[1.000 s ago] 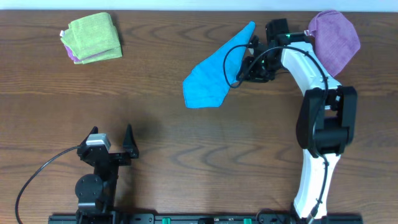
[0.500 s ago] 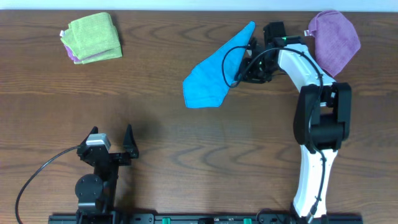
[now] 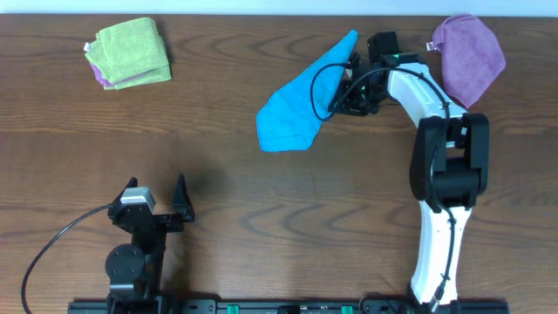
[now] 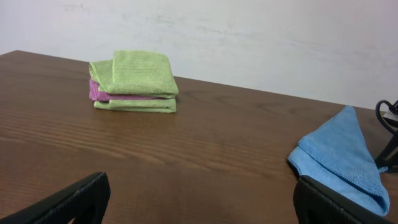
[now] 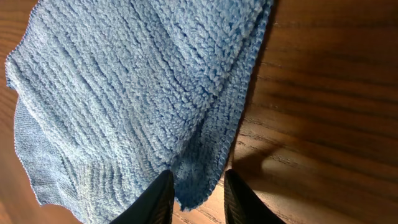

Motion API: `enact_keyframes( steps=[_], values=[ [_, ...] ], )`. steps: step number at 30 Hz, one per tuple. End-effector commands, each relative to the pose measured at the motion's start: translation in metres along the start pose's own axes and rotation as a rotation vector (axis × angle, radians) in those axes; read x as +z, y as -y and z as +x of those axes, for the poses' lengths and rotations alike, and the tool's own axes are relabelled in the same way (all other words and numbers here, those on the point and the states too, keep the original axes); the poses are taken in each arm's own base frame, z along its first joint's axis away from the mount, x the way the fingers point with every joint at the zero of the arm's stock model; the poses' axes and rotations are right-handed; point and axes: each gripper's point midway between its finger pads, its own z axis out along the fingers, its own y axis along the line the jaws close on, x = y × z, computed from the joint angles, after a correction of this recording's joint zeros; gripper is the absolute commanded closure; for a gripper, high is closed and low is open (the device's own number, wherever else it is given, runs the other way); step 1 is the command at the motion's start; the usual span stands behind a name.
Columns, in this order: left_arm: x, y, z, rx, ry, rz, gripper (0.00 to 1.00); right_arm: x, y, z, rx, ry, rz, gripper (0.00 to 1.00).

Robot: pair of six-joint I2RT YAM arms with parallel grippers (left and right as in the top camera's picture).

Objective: Fold the cloth

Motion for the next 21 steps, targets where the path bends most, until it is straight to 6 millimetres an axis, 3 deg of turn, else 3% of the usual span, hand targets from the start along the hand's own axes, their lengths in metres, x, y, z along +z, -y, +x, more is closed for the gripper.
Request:
enact_keyframes(
  steps=[1,6,9,10,15,21],
  values=[
    [0.002,-0.005,0.019,0.015,-0.047,-0.018,0.05,0.008,-0.003,0.005,0.016,-0.021,-0.012,0.73],
    [0.002,-0.005,0.019,0.015,-0.047,-0.018,0.05,0.013,-0.013,0.01,0.005,-0.038,-0.019,0.76],
    [0.002,-0.005,0.019,0.015,-0.047,-0.018,0.05,0.015,-0.017,0.011,-0.005,-0.042,-0.014,0.89],
    [0.002,-0.005,0.019,0.015,-0.047,-0.018,0.05,0.016,-0.017,0.012,-0.007,-0.042,-0.011,0.98],
    [0.002,-0.005,0.019,0.015,-0.047,-0.018,0.04,0.014,-0.012,0.016,0.012,-0.06,-0.005,0.99],
    [0.002,-0.005,0.019,0.015,-0.047,-0.018,0.05,0.003,0.012,0.044,0.099,-0.169,0.078,0.99]
  ],
)
